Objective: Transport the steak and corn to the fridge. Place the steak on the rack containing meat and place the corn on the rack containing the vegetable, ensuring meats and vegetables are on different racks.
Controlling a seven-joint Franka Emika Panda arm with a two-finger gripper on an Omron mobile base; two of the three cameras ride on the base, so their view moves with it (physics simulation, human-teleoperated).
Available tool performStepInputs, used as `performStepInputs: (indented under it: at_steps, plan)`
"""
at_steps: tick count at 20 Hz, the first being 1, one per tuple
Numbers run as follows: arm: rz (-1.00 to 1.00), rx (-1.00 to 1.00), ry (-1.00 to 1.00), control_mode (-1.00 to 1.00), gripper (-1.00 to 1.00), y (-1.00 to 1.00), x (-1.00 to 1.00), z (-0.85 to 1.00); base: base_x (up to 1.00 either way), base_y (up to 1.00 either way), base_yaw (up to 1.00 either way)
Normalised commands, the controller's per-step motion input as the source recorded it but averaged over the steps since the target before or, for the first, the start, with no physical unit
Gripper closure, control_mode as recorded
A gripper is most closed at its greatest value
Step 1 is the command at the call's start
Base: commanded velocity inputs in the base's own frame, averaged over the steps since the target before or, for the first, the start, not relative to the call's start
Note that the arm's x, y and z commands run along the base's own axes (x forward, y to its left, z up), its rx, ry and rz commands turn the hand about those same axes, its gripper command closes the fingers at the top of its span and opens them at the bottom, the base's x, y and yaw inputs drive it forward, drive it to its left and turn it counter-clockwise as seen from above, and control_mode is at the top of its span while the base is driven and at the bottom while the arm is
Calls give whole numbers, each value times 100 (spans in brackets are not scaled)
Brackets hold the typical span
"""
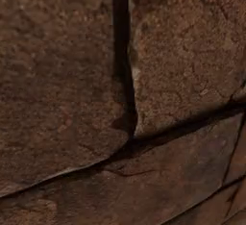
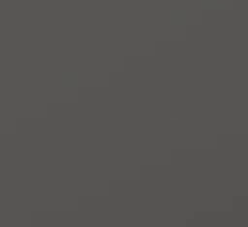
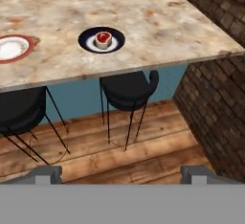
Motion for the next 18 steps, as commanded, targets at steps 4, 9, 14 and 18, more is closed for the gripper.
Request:
performStepInputs:
  at_steps: [4,9,14,18]
  plan:
    - [0,0,0,100,-100,0,0,0,100,-62,22]
    - [0,0,0,100,-100,0,0,0,91,41,2]
    - [0,0,0,100,-100,0,0,0,-24,46,-1]
    - [0,0,0,100,-100,0,0,0,32,-2,-2]
